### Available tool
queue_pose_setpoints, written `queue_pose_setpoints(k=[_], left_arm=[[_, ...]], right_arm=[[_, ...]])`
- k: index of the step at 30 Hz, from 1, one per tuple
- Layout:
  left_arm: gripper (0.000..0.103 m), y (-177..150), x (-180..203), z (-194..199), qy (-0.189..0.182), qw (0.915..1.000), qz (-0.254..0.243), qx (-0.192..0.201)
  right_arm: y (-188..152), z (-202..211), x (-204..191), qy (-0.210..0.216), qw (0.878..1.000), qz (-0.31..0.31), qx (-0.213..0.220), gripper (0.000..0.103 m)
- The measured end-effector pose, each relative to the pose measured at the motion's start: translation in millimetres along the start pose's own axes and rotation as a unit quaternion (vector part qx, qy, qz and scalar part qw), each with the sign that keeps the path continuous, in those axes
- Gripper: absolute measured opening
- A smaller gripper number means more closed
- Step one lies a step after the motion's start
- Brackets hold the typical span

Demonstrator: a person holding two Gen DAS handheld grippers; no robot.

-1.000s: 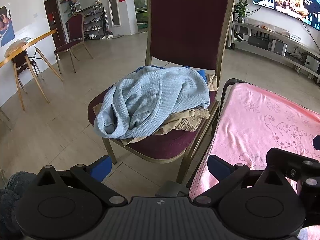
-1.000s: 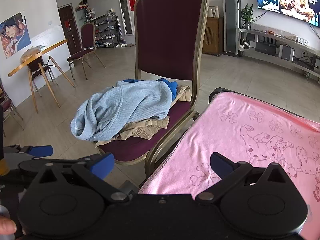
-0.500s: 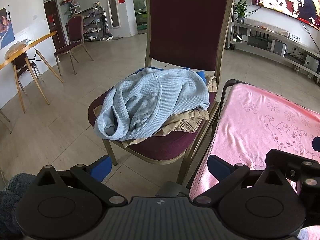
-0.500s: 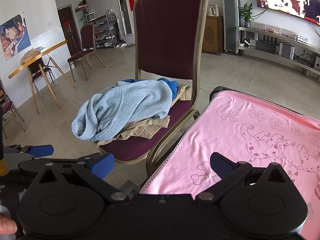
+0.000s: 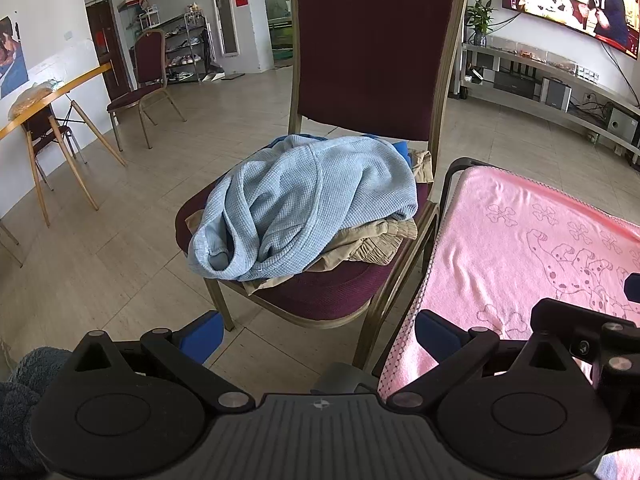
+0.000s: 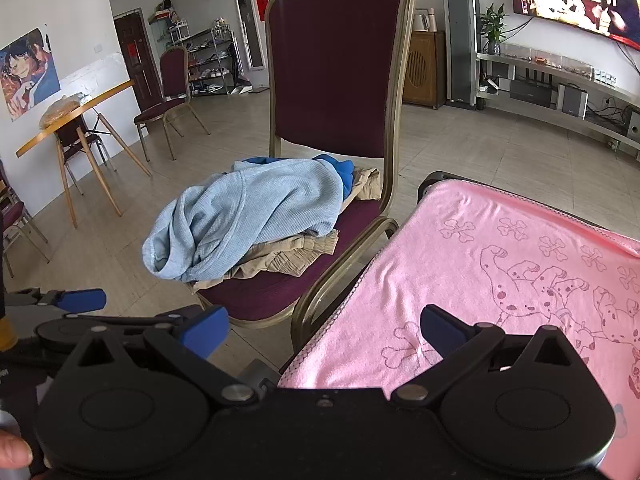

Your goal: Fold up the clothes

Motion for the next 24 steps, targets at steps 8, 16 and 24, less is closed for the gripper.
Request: queue_pose_setpoints(k=[8, 16, 24], left_arm=[[0.102, 0.5, 0.9, 0.0, 0.0, 1.0, -0.002, 0.002], [0.102, 0.5, 1.1, -0.1, 0.0, 1.0, -0.003, 0.0], [0.102, 0.2, 0.8, -0.6, 0.001, 1.0, -0.002, -0.001]], right_arm=[[-0.7, 0.4, 0.9, -0.001, 1.0, -0.002, -0.001, 0.103], [-1.3, 1.4, 1.0, -0.002, 1.0, -0.003, -0.002, 0.103], [-2.0, -0.3, 1.1, -0.001, 1.0, -0.005, -0.006, 0.103]])
Point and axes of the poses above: each gripper's, at about its wrist camera, not at the fingertips, and z roughly against the way its jaws point, x to its right, y to its top, the point moved 3 cm from there along -z, roughly the way its jaws point, and after that the axes turned 4 degrees about x, right-handed, at the moved point
